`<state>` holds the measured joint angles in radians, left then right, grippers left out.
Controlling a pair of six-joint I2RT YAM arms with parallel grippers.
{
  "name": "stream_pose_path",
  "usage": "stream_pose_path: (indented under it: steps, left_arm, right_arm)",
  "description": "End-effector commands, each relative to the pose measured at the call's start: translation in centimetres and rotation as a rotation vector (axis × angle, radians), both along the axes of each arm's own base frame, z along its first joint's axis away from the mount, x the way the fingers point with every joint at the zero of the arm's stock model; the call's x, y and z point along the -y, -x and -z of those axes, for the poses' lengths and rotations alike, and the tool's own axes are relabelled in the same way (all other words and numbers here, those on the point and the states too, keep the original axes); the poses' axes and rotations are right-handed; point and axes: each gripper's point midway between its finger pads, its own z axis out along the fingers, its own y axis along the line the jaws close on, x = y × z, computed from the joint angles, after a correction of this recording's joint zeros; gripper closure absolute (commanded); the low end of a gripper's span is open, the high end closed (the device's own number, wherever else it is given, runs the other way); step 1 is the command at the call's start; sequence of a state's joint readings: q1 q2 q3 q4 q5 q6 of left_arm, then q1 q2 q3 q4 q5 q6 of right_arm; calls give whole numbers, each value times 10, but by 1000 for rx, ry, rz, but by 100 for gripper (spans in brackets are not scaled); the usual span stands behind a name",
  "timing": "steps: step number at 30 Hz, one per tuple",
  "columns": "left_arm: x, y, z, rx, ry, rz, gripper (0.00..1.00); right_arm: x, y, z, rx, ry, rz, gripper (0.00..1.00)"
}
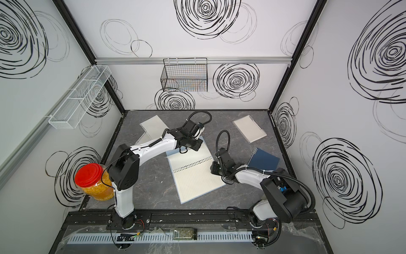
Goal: Tear off pages from different notebooks
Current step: Tear off the paper from the notebook.
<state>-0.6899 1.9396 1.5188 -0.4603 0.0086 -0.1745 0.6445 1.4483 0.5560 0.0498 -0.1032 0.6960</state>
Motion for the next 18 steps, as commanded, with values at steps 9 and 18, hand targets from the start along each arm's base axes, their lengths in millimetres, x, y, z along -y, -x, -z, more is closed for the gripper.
stream_pose_path:
  steps: [9, 18]
  left_arm:
    - [26, 11, -21, 6, 75, 46, 100]
    - [32, 18, -23, 8, 67, 56, 100]
  right_arm:
    - [-9, 9, 22, -30, 4, -6, 80]
    - [-19, -4, -6, 84, 9, -87, 81]
